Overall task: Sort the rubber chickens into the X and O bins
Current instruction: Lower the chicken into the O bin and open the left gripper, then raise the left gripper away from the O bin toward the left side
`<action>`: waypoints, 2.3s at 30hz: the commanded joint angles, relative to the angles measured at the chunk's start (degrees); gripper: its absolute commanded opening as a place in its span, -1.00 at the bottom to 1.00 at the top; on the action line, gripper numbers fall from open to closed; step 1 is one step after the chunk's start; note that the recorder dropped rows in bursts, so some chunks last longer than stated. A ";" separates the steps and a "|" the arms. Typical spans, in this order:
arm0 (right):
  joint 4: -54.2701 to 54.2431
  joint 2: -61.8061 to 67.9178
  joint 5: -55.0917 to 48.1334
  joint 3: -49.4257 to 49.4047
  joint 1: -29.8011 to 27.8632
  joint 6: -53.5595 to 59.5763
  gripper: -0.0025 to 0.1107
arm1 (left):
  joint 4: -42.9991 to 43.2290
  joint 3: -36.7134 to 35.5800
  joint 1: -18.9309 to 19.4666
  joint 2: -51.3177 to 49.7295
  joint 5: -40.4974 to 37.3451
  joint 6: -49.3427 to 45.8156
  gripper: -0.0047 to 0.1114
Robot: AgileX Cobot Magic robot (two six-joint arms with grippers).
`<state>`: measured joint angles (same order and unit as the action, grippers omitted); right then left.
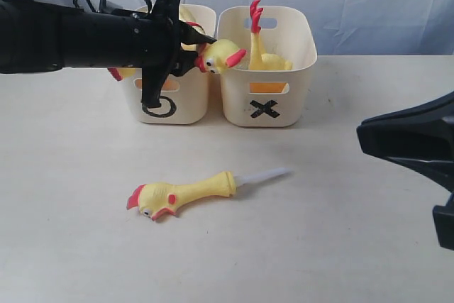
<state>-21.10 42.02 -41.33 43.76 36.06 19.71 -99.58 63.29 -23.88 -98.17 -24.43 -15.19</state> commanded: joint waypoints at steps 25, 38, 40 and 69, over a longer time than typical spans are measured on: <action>-0.17 -0.38 -0.10 -0.18 0.08 0.14 -0.97 | -0.37 -0.27 0.34 5.28 -2.34 0.10 0.02; -0.17 -0.38 -0.10 -0.18 0.08 0.14 -0.97 | 0.65 0.53 0.34 12.66 4.98 -0.39 0.02; -0.17 -0.38 -0.10 -0.18 0.08 0.14 -0.97 | 1.67 0.91 0.34 13.52 5.31 -0.39 0.02; 0.07 -0.38 -0.11 -0.18 0.08 0.14 -0.97 | 80.28 0.04 0.34 29.17 -24.15 -2.89 -0.92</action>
<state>-21.22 42.02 -41.54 43.76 36.06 19.73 -24.32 64.18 -23.78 -69.99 -42.82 -16.50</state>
